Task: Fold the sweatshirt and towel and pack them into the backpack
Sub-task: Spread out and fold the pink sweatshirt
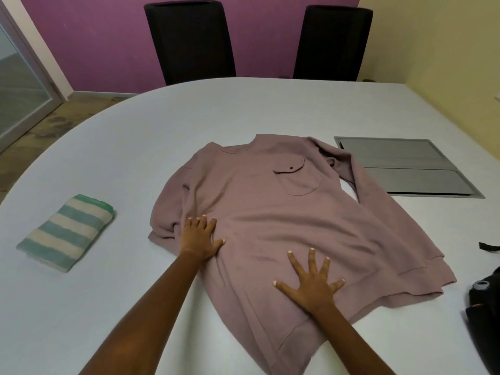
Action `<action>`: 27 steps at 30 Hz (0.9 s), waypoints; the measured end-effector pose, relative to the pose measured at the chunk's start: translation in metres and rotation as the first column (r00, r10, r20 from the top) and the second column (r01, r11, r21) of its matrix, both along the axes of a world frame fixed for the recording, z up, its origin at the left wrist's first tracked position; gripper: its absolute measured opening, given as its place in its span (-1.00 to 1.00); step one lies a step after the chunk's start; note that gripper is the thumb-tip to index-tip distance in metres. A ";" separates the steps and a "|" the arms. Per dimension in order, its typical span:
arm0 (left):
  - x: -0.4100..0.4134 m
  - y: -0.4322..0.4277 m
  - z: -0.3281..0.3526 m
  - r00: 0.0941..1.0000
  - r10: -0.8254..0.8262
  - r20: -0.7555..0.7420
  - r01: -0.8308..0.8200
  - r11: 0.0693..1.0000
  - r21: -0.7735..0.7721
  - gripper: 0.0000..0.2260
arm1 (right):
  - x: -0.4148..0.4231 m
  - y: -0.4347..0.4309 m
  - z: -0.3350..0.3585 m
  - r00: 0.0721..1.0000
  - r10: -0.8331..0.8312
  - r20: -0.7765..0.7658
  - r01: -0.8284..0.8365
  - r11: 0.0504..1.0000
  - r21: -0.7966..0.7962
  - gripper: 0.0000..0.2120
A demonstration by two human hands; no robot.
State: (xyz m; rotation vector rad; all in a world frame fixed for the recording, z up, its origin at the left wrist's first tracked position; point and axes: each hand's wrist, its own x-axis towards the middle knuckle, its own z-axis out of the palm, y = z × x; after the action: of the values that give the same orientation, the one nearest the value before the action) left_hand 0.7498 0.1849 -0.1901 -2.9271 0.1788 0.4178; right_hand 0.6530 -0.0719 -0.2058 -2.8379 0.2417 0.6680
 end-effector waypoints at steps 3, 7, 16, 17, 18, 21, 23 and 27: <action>-0.006 0.001 -0.003 0.998 0.065 0.021 -0.066 0.997 0.035 -0.34 | 0.026 -0.013 0.005 0.999 0.043 -0.022 -0.042 0.999 0.029 -0.16; -0.015 0.000 0.001 0.990 0.143 0.023 -0.143 0.989 0.022 -0.29 | 0.058 -0.023 0.008 0.988 0.150 -0.037 -0.148 0.988 0.033 -0.21; -0.032 -0.018 0.005 1.000 -0.002 -0.010 0.002 0.999 -0.044 -0.33 | 0.109 -0.037 0.019 0.956 0.275 -0.103 -0.281 0.958 -0.053 -0.14; -0.033 -0.021 0.006 0.999 -0.026 -0.019 0.025 0.999 -0.042 -0.33 | 0.110 -0.038 0.019 0.958 0.267 -0.102 -0.274 0.960 -0.059 -0.23; -0.035 -0.024 0.008 0.999 -0.047 -0.028 0.045 0.998 -0.052 -0.33 | 0.109 -0.038 0.018 0.962 0.255 -0.100 -0.263 0.962 -0.068 -0.28; -0.042 -0.036 0.009 0.995 -0.093 -0.036 0.087 0.984 -0.155 -0.24 | 0.098 -0.041 0.013 0.975 0.209 -0.070 -0.215 0.972 -0.097 -0.36; -0.050 -0.044 0.009 0.992 -0.120 -0.032 0.107 0.953 -0.284 0.03 | 0.084 -0.047 0.010 0.983 0.176 -0.046 -0.180 0.978 -0.104 -0.37; -0.066 -0.065 0.012 0.976 -0.197 -0.096 0.147 0.912 -0.383 0.20 | 0.047 -0.071 0.010 0.994 0.111 0.005 -0.110 0.987 -0.119 -0.36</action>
State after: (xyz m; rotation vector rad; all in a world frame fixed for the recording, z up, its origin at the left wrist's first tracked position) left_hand 0.6842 0.1198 -0.1777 -3.2137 0.5949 0.6120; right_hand 0.7001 -0.1433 -0.1955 -2.9856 0.1265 0.6806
